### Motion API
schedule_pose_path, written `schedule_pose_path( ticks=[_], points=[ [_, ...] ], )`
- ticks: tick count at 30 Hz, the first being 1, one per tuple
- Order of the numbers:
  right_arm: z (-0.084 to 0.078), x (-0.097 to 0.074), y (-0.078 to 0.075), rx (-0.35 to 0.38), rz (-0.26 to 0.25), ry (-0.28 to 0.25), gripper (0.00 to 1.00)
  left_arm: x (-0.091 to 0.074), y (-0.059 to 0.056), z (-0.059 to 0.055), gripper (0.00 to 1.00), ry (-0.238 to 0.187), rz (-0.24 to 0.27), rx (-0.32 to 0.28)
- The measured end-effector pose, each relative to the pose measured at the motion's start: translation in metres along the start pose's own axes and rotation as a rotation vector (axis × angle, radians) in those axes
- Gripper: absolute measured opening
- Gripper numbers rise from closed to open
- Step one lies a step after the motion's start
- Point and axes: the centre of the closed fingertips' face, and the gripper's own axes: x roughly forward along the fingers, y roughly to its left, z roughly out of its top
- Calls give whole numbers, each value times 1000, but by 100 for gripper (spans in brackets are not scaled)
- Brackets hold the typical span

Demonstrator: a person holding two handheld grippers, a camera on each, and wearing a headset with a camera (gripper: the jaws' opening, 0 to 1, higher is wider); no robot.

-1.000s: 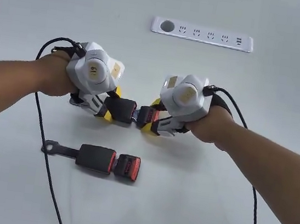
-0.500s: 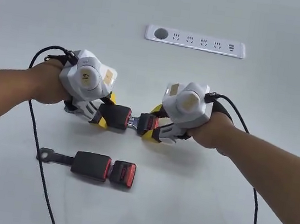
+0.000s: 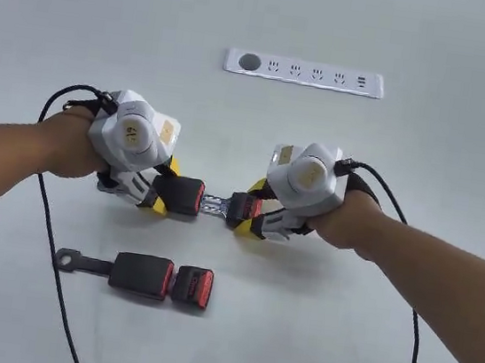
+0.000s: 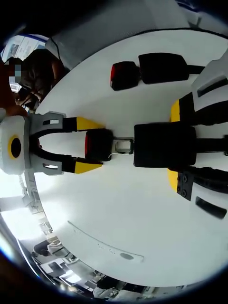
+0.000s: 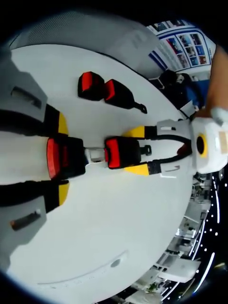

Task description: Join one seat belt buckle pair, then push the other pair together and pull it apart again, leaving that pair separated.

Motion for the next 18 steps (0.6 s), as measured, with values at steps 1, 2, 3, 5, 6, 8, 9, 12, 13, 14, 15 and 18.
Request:
schedule_pose_path(
  ticks=[1, 2, 3, 5, 6, 8, 9, 12, 13, 14, 15, 18],
  points=[
    [-2, -1, 0, 3, -1, 4, 35, 0, 0, 0, 33, 0, 0, -1],
    [-3, -2, 0, 1, -2, 3, 35, 0, -1, 0, 33, 0, 0, -1],
    [-6, -4, 0, 6, -4, 8, 35, -1, -1, 1, 33, 1, 0, -2],
    [-12, -7, -1, 11, -8, 14, 35, -1, -1, 1, 33, 1, 0, -4],
    [-14, -8, -2, 12, -8, 15, 35, -1, -2, 1, 33, 1, 1, -5],
    [-20, -12, -3, 19, -9, 20, 35, -1, -2, 1, 34, 2, 1, -6],
    [-22, -14, -3, 16, -12, 14, 35, -1, -2, 2, 34, 3, 1, -5],
    [-29, -20, -4, 28, -18, 14, 35, -1, -1, 1, 34, 3, 1, -7],
    [-30, -21, -5, 27, -22, 11, 35, -1, -2, 2, 34, 2, 1, -7],
    [-34, -24, -4, 36, -25, 20, 35, -2, -1, 2, 34, 2, 1, -8],
    [-35, -25, -4, 31, -23, 16, 35, -2, -1, 2, 34, 3, 1, -8],
    [-41, -30, -4, 34, -26, 18, 35, -1, -1, 1, 34, 5, 0, -7]
  ],
)
